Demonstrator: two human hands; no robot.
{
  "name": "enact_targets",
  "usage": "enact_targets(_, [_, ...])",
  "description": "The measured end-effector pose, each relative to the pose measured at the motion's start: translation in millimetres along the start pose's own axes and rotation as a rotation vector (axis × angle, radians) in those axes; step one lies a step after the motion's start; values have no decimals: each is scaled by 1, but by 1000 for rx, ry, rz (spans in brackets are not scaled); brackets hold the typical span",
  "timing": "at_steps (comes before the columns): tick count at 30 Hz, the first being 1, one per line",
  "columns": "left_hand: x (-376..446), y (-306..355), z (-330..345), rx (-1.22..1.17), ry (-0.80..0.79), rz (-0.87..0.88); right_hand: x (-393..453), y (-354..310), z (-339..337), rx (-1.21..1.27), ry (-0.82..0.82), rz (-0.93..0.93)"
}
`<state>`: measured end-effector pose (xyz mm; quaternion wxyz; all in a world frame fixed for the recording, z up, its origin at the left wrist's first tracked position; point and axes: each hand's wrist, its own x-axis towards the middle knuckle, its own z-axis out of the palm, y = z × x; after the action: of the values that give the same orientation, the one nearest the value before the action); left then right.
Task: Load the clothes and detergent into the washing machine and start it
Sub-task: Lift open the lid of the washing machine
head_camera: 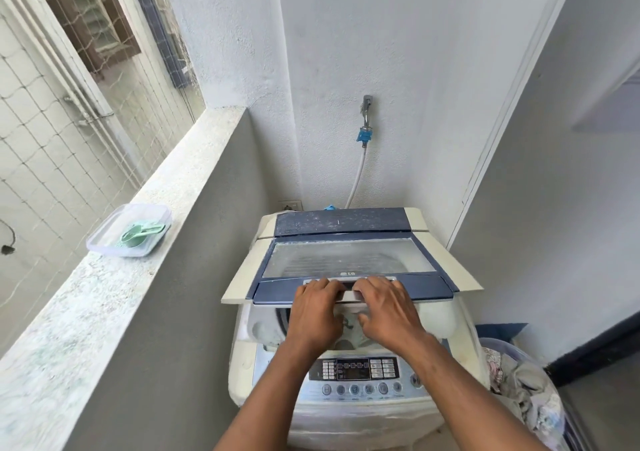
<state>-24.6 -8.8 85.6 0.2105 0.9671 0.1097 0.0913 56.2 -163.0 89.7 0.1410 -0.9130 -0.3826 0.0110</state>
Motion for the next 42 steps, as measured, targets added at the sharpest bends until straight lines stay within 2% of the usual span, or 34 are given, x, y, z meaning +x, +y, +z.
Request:
enact_targets(5, [28, 1, -26, 47, 100, 53, 29, 0, -30, -36, 126, -66])
enact_targets(14, [76, -2, -57, -8, 441, 95, 80, 12, -69, -18, 370, -107])
enact_targets(21, [128, -5, -70, -19, 580, 126, 129, 22, -80, -29, 525, -120])
enact_targets(30, [200, -17, -89, -71, 531, 121, 199, 42, -94, -38, 510, -133])
enact_targets(42, [272, -34, -94, -60, 456, 93, 269, 64, -99, -70, 380, -88])
